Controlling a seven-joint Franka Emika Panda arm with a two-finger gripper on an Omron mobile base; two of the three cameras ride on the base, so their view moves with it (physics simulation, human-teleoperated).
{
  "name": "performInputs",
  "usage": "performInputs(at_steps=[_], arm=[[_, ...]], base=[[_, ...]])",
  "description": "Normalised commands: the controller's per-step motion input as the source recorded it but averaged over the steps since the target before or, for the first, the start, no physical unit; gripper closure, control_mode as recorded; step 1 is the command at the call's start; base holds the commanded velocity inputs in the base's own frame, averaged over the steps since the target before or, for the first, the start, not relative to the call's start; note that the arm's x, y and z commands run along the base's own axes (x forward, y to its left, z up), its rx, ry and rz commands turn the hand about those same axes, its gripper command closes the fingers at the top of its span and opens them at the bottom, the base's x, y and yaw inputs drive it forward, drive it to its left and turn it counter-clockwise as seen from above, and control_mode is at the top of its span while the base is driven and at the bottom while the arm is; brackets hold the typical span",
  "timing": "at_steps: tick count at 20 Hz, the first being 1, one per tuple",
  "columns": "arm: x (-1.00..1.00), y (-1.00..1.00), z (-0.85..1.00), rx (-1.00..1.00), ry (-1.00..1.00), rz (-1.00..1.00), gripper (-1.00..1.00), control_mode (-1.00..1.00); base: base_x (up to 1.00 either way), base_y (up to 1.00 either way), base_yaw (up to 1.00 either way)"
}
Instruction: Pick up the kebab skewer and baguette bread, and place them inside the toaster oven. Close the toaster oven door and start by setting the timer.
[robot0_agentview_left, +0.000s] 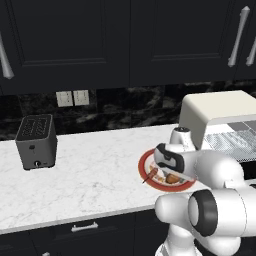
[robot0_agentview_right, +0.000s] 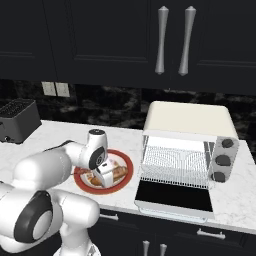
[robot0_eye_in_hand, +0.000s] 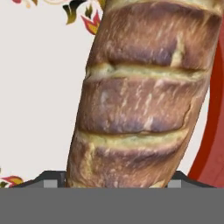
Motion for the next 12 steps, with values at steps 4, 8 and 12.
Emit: performInputs(at_steps=[4,8,12], arm=[[-0.27,0.0,0.0,0.0,0.0,-0.01,1.0,-1.0],[-0.28,-0.13,0.31,0.02,0.0,0.0,1.0,-1.0],[-0.36,-0.4,0.91,0.02,0.0,0.08,1.0,-1.0]], base=[[0.0,0.0,0.0],[0.0,0.0,0.0],[0.0,0.0,0.0]])
